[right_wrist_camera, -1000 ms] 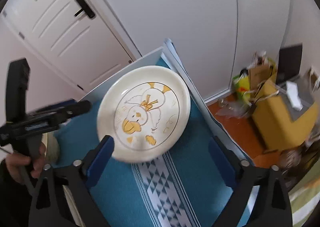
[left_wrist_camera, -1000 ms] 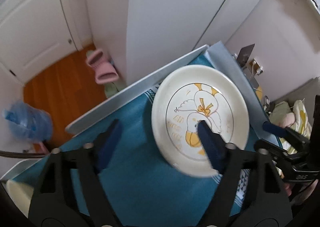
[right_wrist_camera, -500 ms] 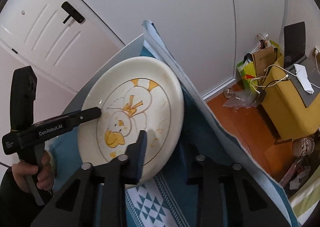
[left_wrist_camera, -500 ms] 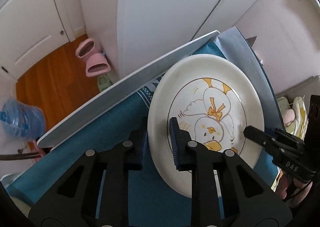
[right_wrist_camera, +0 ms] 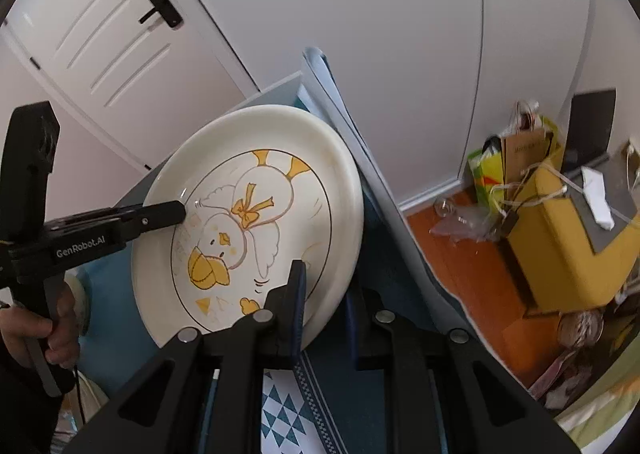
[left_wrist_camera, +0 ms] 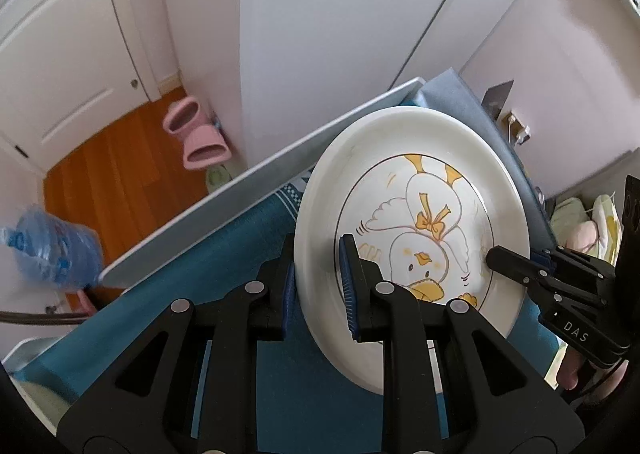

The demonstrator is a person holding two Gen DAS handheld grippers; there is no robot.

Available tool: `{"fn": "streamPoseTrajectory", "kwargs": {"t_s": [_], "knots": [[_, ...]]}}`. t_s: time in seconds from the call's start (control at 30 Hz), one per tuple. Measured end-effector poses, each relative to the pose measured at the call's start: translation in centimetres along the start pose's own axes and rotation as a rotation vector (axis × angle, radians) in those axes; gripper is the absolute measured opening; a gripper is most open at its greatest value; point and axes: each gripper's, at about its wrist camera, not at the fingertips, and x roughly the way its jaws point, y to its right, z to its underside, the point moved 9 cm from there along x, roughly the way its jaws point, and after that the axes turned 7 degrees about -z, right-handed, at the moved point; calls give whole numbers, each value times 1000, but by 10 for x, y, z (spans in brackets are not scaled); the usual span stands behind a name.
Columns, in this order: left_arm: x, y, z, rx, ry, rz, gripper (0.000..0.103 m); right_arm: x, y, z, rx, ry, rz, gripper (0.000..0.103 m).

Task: Organize plates and bowls
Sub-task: 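Lower the small duck plate onto the white plate and open both grippers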

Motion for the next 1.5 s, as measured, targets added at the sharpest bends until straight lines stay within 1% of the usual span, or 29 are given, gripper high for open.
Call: {"fn": "streamPoseTrajectory", "kwargs": {"t_s": [0.13, 0.2, 0.27, 0.43, 0.57, 0.67, 0.73, 0.8, 0.9, 0.93, 1.0, 1.03, 1.1, 1.2, 1.37, 1.5], "knots": [[-29, -2, 0, -20, 37, -15, 18, -18, -12, -5, -32, 18, -18, 16], [-51, -4, 3, -34, 61, -30, 18, -27, -20, -7, -50, 19, -33, 16], [-71, -7, 9, -52, 78, -45, 18, -41, -33, -7, -77, 16, -55, 16], [-126, -17, 36, -113, 119, -86, 18, -69, -68, 3, -149, -14, -104, 16], [-171, -31, 72, -180, 146, -128, 18, -86, -98, 18, -217, -34, -141, 16], [-191, -43, 98, -229, 151, -148, 18, -95, -120, 34, -262, -54, -168, 16], [-206, -51, 120, -260, 155, -171, 18, -99, -135, 47, -295, -74, -186, 16], [-221, -61, 148, -282, 161, -210, 18, -99, -152, 64, -334, -98, -211, 16], [-230, -76, 185, -341, 147, -245, 18, -93, -170, 86, -383, -128, -245, 16], [-230, -80, 193, -358, 141, -251, 18, -89, -178, 93, -398, -142, -255, 16], [-233, -90, 220, -420, 126, -270, 18, -80, -191, 111, -434, -179, -279, 16], [-232, -92, 226, -436, 122, -277, 18, -77, -194, 117, -446, -192, -286, 16], [-231, -99, 252, -493, 106, -293, 18, -67, -203, 134, -476, -232, -308, 16], [-223, -105, 282, -557, 82, -303, 18, -55, -212, 155, -514, -284, -319, 16], [-201, -113, 314, -651, 64, -291, 18, -33, -221, 175, -598, -328, -308, 16], [-183, -113, 329, -700, 66, -285, 18, -23, -227, 181, -654, -334, -303, 16]]}}
